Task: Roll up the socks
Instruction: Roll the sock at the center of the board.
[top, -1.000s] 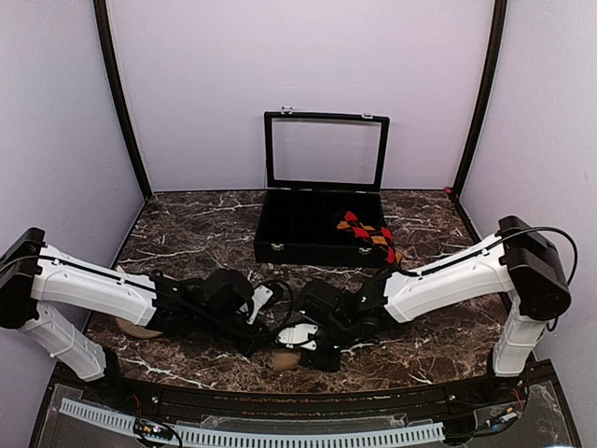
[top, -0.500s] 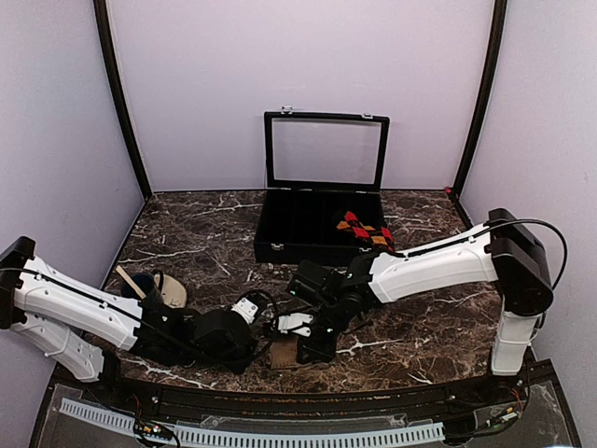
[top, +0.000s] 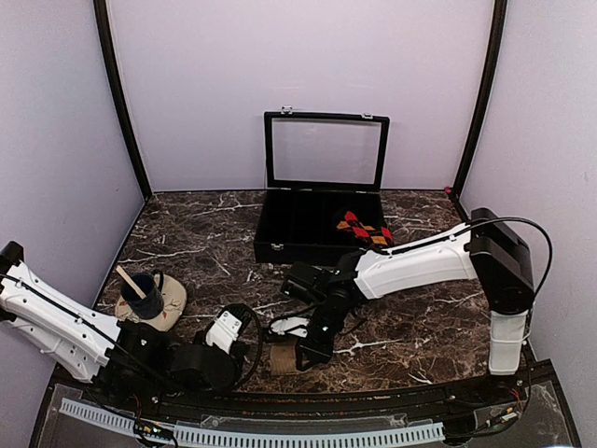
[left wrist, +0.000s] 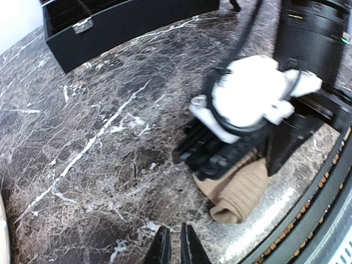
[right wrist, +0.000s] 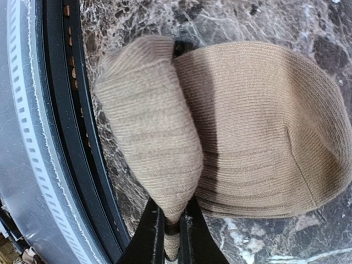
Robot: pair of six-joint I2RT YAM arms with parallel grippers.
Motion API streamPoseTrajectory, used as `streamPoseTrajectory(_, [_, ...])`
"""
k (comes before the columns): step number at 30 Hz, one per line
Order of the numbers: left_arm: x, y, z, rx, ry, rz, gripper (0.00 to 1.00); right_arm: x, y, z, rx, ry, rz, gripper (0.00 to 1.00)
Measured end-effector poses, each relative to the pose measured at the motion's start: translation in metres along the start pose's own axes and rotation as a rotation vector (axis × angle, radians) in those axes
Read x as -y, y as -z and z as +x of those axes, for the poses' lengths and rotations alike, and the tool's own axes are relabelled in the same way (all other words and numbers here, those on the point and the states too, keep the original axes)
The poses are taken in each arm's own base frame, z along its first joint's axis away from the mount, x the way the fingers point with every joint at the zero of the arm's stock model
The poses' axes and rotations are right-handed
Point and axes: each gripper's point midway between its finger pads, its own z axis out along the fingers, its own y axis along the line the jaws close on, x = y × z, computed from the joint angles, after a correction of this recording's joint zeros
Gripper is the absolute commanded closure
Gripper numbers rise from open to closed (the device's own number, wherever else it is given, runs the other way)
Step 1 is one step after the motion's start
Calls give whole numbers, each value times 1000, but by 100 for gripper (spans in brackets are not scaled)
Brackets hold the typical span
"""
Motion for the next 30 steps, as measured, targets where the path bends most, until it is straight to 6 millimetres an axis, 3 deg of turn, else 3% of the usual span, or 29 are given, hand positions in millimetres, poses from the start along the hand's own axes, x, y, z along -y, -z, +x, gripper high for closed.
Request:
streamPoseTrajectory(10, [37, 20, 4, 44, -161, 85, 82, 1, 0, -2, -17, -40, -66, 100])
streamPoseTrajectory(21, [80, 11, 13, -3, -425, 180, 71, -1, -3, -6, -22, -48, -97, 100])
streamPoseTrajectory(30, [81, -6, 33, -56, -605, 169, 62, -3, -4, -6, -21, -51, -111, 100])
